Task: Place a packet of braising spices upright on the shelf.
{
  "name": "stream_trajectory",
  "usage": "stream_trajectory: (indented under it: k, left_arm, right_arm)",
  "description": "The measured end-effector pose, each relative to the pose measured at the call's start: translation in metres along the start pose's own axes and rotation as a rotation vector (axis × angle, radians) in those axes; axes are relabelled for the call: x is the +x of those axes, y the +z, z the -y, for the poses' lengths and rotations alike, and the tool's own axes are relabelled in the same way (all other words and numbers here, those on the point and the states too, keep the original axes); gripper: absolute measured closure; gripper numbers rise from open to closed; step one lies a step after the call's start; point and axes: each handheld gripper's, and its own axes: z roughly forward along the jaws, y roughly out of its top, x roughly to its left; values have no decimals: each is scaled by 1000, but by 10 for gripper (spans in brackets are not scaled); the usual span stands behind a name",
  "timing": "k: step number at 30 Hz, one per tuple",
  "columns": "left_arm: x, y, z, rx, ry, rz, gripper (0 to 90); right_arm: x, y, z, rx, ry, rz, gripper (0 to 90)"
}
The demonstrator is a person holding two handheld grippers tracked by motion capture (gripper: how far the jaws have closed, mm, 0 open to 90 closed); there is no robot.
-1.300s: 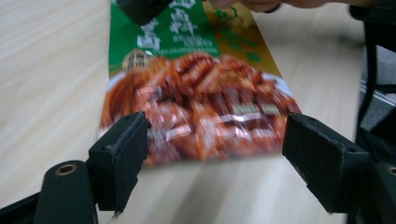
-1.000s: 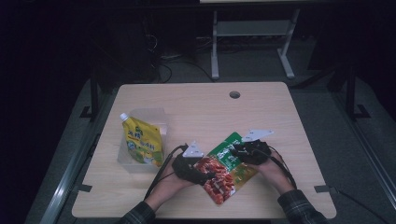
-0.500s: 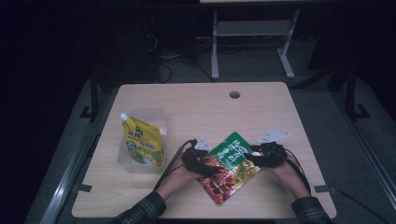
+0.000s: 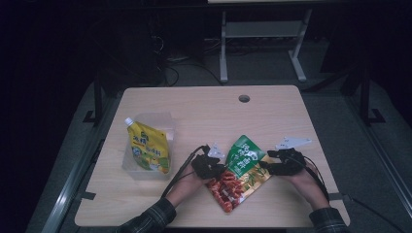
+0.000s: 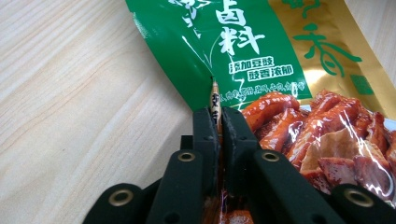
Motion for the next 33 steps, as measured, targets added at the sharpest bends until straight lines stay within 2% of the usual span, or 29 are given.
stream_trajectory:
  k: [4, 8, 10, 12, 13, 17, 21, 27, 29, 33]
  left_arm:
    - [2, -2, 1, -18, -29, 20, 891]
    - [4, -7, 2, -66, -57, 11, 896]
    - [6, -9, 2, -67, -54, 8, 898]
    - [9, -20, 0, -122, -88, -17, 899]
    - [9, -20, 0, -122, -88, -17, 899]
    - [15, -39, -6, -187, -111, -52, 900]
    - [18, -51, -10, -238, -132, -65, 900]
    - [18, -67, -17, -298, -141, -59, 900]
    - [17, -71, -20, -317, -141, -54, 900]
    - [13, -78, -23, -353, -150, -34, 900]
  right_arm:
    - [-1, -6, 3, -3, 14, 2, 359]
    - [-3, -12, 7, -10, 33, 5, 337]
    - [-4, -14, 8, -10, 38, 4, 331]
    - [-4, -16, 11, -8, 52, -11, 314]
    - [-4, -16, 11, -11, 58, -16, 304]
    - [-2, -17, 9, -37, 64, -39, 279]
    - [2, -17, 7, -50, 58, -64, 259]
    - [10, -7, 5, -56, 60, -140, 245]
    - [13, -4, 3, -78, 56, -155, 246]
    - [20, 3, -3, -126, 92, -224, 247]
